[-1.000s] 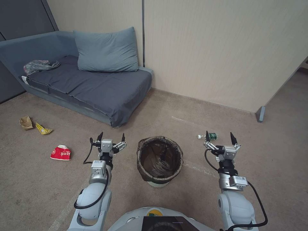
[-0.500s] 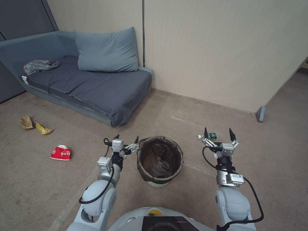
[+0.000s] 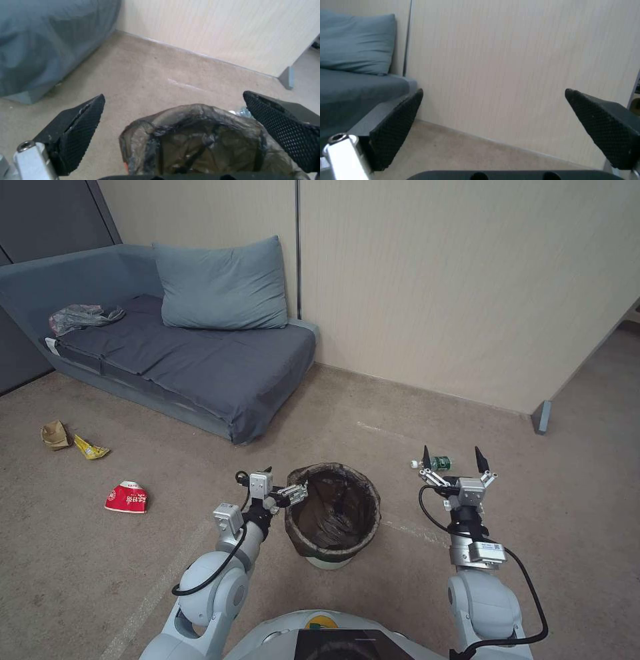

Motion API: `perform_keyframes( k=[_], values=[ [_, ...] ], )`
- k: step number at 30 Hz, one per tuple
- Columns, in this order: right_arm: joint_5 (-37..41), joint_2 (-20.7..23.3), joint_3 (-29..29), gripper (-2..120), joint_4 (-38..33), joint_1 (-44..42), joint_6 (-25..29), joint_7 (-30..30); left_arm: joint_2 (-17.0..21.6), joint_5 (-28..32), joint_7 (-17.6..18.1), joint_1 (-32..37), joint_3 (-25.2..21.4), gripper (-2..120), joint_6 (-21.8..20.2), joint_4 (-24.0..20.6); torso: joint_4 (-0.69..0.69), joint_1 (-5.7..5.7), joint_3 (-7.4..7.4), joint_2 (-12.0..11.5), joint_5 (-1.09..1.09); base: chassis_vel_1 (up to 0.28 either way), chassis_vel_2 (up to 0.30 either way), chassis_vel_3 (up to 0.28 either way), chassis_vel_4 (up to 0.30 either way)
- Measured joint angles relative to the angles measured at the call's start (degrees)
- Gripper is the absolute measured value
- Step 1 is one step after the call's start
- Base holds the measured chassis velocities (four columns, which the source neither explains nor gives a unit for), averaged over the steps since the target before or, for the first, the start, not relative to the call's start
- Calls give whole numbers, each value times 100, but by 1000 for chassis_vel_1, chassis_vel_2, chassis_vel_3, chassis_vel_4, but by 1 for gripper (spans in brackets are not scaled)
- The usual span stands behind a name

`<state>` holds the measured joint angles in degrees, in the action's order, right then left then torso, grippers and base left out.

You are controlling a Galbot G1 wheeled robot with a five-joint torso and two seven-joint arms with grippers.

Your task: Pick up the trash bin, then pick up the garbage from the floor and place it into the trash bin.

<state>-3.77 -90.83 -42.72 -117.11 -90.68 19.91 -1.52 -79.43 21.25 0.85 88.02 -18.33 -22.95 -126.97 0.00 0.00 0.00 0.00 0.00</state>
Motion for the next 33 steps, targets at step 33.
perform_keyframes(
  k=[33],
  values=[
    [-27, -2, -4, 100, 107, -6, 64, -35, 28, 1139, 439, -212, 295, 100, -1073, 650, 0, 0, 0, 0, 0, 0, 0, 0, 0]
  ],
)
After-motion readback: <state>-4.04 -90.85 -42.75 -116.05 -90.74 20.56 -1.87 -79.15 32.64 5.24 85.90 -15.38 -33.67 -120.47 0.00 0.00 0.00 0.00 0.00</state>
